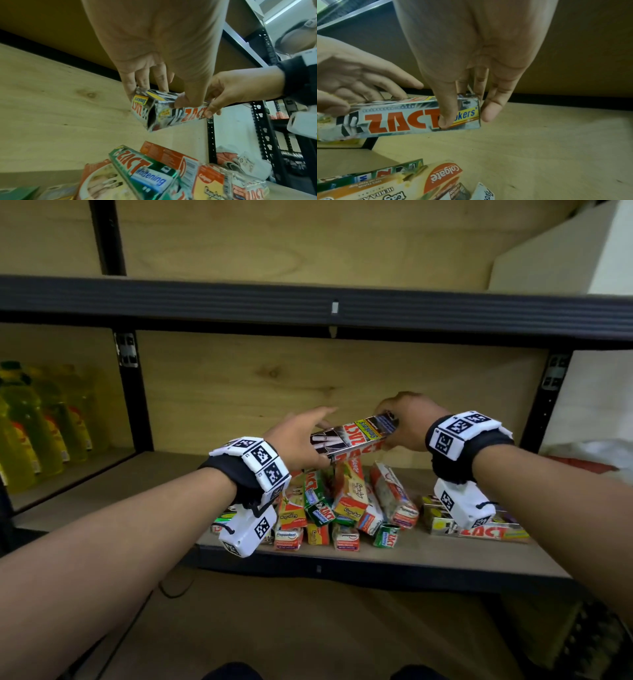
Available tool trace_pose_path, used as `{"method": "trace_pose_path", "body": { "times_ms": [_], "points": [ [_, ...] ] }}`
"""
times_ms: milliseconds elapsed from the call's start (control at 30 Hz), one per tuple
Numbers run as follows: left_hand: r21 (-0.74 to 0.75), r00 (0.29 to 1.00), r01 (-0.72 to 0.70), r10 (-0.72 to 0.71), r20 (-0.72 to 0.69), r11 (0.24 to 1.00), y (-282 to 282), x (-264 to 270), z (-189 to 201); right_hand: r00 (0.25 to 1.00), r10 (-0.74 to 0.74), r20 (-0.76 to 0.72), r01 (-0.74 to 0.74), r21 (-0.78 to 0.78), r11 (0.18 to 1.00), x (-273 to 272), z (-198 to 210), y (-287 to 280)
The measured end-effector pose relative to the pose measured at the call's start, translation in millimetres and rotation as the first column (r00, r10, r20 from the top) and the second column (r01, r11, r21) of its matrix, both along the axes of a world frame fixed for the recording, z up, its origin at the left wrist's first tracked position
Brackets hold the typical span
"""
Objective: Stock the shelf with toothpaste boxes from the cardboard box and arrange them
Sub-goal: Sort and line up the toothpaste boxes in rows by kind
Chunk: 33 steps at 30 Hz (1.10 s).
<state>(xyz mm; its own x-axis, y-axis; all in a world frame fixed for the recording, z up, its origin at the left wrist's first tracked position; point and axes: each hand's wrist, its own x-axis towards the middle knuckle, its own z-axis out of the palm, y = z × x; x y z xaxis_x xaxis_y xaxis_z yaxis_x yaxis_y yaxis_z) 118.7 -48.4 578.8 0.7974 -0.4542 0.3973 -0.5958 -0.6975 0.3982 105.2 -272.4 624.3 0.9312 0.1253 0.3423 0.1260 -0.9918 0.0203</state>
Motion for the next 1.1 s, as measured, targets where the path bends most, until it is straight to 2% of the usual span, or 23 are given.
{"method": "trace_pose_path", "body": {
  "times_ms": [200, 333, 500, 833, 1000, 1100],
  "points": [
    [-0.041, 0.998, 0.055, -0.056, -0.037, 0.998, -48, 0, 1, 0.998, -0.051, -0.027, 0.054, 0.111, 0.992, -35, 2, -63],
    [0.018, 0.995, 0.082, -0.081, -0.057, 0.996, -84, -3, 0, 0.987, -0.133, -0.094, 0.152, 0.243, 0.958, -50, -7, -113],
    [0.009, 0.992, 0.112, -0.111, -0.057, 0.994, -132, -9, -10, 0.97, -0.193, -0.148, 0.235, 0.365, 0.901, -62, -21, -168],
    [0.277, 0.983, 0.142, -0.104, -0.149, 0.95, -218, -12, -59, 0.843, -0.293, -0.452, 0.368, 0.087, 0.926, -49, -83, -234],
    [0.433, 0.988, 0.089, -0.024, -0.154, 0.897, -241, -10, -84, 0.809, -0.305, -0.503, 0.368, 0.03, 0.929, -38, -112, -245],
    [0.469, 0.992, 0.066, -0.006, -0.128, 0.881, -248, -7, -91, 0.8, -0.304, -0.518, 0.374, 0.034, 0.927, -32, -123, -246]
  ]
}}
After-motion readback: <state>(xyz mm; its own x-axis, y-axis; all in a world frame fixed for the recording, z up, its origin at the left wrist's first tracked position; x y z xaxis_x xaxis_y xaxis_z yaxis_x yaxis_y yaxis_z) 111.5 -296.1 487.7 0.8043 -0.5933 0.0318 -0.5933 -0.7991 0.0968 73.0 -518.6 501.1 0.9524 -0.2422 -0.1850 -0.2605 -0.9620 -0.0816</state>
